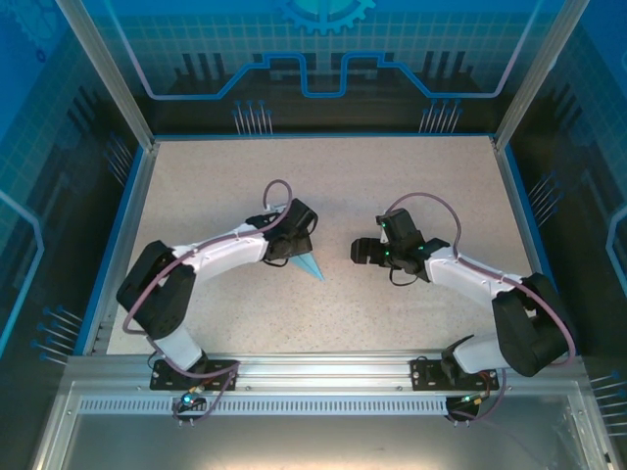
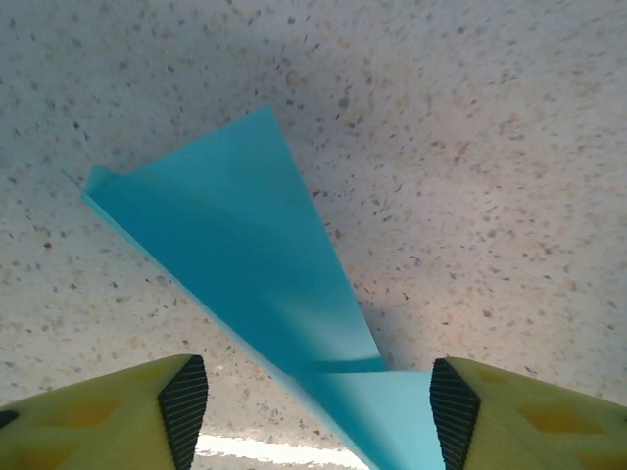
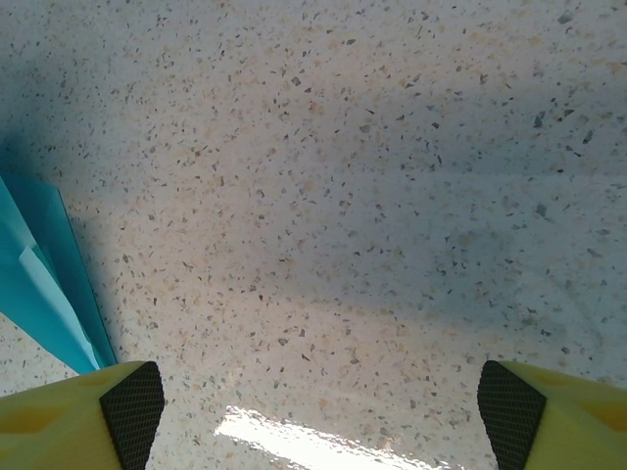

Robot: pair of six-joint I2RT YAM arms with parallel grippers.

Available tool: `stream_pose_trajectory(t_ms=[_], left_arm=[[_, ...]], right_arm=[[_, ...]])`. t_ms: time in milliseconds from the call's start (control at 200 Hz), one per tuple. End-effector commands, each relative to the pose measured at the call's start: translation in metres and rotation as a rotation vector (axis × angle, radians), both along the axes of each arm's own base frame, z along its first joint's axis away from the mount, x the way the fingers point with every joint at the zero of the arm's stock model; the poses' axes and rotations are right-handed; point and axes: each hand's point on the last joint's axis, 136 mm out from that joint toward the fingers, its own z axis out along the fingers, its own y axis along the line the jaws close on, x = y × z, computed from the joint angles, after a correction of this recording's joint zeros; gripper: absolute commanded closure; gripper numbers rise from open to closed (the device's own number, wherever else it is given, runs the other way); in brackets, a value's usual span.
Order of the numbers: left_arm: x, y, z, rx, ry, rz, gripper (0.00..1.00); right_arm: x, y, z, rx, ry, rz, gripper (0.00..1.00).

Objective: Fold a paper plane with a square sheet of paper (pick it up from the middle)
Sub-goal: Turn over a paper plane at the center of the table.

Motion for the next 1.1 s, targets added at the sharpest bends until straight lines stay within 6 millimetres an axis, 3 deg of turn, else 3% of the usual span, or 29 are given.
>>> stream_pose_trajectory(t_ms=[0, 235, 580, 850, 1095], left_arm=[[-0.004, 0.004, -0.007, 0.039, 0.037, 0.065, 0.4], [-0.014, 0.002, -0.024, 0.0, 0.07, 0.109, 0.63], [-0.024, 0.003, -0.036, -0.068, 0.061, 0.138, 0.78], [-0.018, -0.01, -0.023, -0.157, -0.025, 0.043, 0.9], [-0.022, -0.05, 0.004, -0.288, -0.138, -0.291, 0.95]], right_arm=[[0.004, -0.01, 0.004, -0.002, -0.02, -0.04, 0.13], [0.003, -0.011, 0.004, 0.004, -0.016, -0.043, 0.13], [0.002, -0.009, 0.0, 0.011, 0.003, -0.043, 0.13], [0.002, -0.006, -0.001, 0.021, 0.008, -0.029, 0.13], [0.0, -0.006, 0.008, 0.034, -0.031, -0.019, 0.13]])
